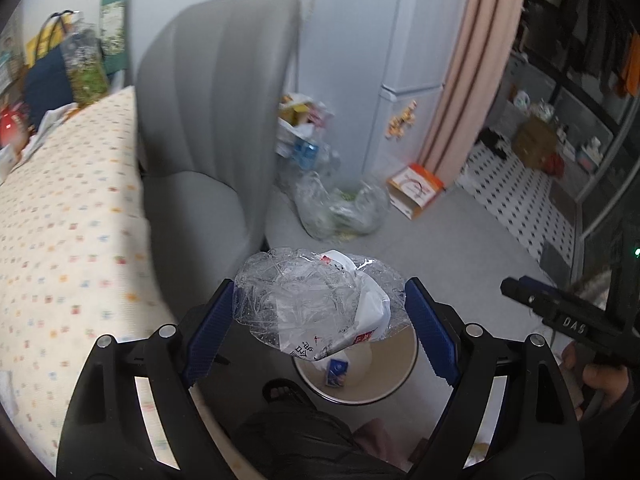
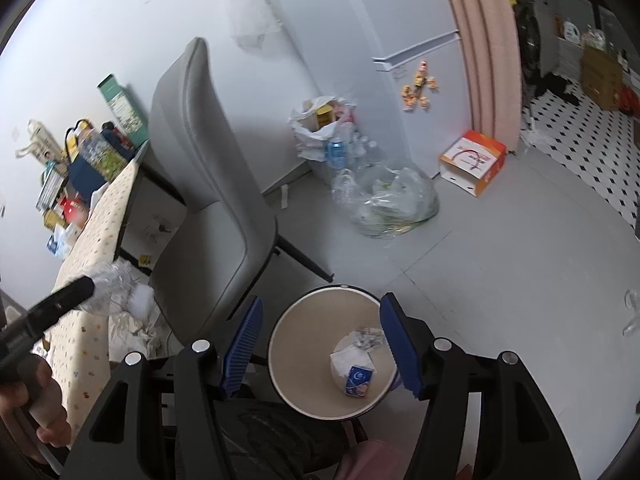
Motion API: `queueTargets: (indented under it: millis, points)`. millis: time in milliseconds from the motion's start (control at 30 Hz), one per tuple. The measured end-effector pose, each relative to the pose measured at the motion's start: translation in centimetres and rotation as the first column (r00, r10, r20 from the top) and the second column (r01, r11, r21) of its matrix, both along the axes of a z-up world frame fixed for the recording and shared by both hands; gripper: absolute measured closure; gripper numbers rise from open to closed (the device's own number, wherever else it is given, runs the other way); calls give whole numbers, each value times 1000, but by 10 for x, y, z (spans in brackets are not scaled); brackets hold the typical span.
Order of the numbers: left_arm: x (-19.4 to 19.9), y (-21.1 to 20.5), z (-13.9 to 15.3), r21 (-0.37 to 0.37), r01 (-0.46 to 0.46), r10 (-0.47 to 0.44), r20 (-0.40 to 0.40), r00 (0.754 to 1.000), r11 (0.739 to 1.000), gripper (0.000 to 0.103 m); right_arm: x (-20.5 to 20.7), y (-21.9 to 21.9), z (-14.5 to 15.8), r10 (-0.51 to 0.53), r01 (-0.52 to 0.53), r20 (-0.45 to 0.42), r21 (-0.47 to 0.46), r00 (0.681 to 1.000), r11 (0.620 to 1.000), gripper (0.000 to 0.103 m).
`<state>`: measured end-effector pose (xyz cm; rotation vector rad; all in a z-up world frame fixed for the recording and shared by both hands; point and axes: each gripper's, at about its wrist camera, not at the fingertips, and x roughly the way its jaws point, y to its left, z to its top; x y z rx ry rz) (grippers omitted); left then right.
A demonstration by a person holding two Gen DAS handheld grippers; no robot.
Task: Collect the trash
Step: 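Carry the bottle and foil wrapper over the bin with both tools, then open both tools to drop the bottle and wrapper into the bin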
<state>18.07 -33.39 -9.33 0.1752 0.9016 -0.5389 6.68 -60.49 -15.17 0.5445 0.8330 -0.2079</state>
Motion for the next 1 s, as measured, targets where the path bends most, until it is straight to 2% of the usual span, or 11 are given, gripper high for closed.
queueTargets:
  millis: [133, 200, 367, 733, 867, 1000]
  points:
    - [-1, -23, -14, 33, 40, -39, -27, 999, 999, 17, -5, -12, -4, -27, 27, -2, 3, 1000, 1000, 43]
    - [-1, -33, -21, 74, 48, -46, -26, 999, 996, 7, -7, -17, -5, -34, 34, -4, 5, 999, 999, 43]
    - [0, -33, -21, 107, 25, -24, -7, 1000, 994, 6, -8, -20, -11, -44, 45, -14, 12, 999, 999, 43]
    - [6, 13, 6, 59, -71, 68, 38, 997, 996, 6, 0, 0, 1, -10, 10, 6, -4, 1000, 1000, 41]
    - [4, 38, 17, 42, -115, 112, 56, 992, 993, 6, 3, 16, 14, 15, -14, 26, -22, 1000, 1000, 36]
    - [0, 70, 28, 17, -164, 162, 68, 984, 986, 6, 7, 38, 29, 50, -47, 48, -43, 998, 998, 25]
